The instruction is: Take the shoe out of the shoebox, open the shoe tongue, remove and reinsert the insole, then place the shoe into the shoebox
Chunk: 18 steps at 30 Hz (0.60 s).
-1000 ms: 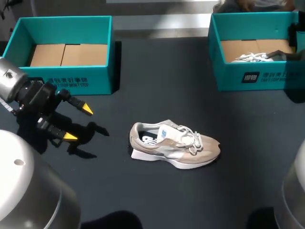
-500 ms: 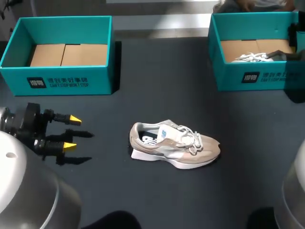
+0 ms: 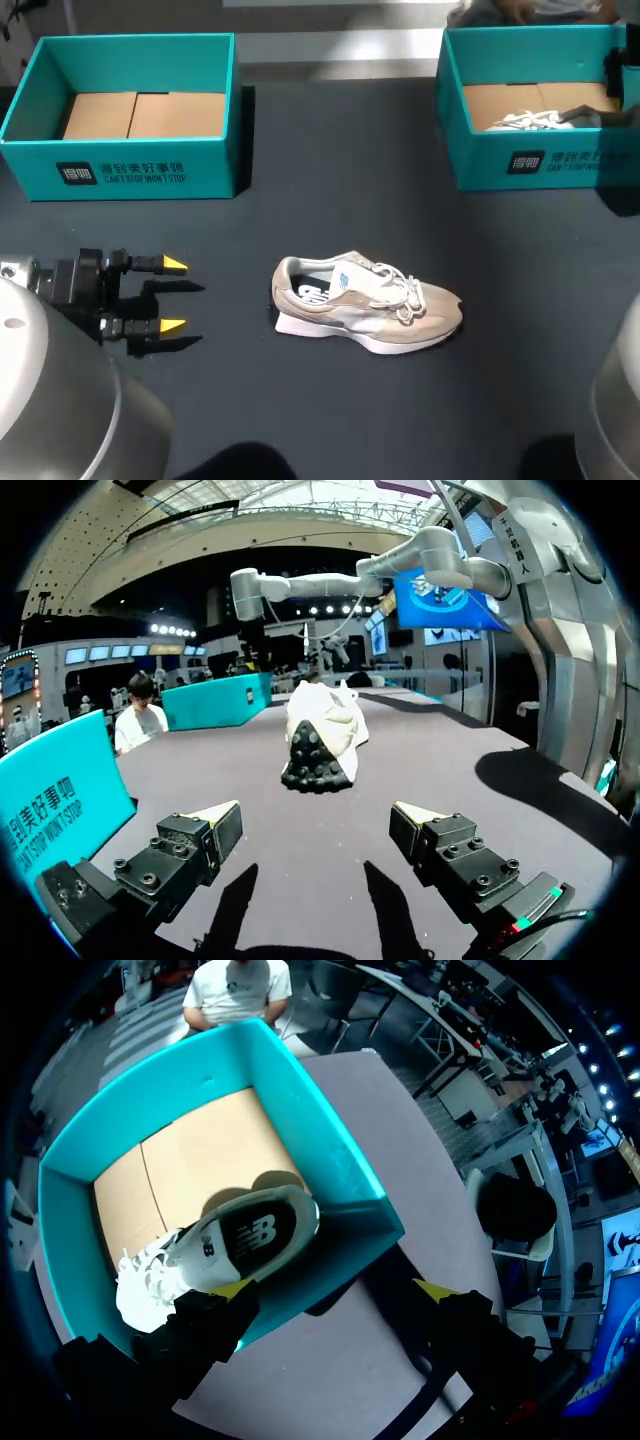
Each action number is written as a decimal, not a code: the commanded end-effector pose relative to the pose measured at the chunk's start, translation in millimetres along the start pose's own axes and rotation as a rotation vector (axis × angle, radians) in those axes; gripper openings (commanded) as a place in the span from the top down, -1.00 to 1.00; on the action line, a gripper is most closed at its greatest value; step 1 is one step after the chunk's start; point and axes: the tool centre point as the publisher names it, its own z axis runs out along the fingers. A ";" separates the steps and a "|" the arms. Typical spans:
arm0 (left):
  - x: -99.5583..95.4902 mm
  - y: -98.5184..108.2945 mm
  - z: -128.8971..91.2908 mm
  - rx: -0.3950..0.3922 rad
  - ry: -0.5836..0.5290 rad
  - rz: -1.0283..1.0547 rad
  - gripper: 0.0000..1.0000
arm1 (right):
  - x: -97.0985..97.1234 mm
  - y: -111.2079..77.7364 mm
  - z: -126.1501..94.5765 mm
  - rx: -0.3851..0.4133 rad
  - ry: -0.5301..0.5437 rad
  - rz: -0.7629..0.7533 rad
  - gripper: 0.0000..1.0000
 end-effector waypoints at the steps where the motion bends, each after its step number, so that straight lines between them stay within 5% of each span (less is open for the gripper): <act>1: -7.5 3.8 3.3 0.001 0.053 0.015 -1.00 | -0.2 0.0 0.3 -0.001 0.001 0.000 -1.00; 18: -4.0 10.3 8.2 -0.019 0.042 -0.018 -1.00 | -0.2 0.0 0.3 -0.001 0.001 0.000 -1.00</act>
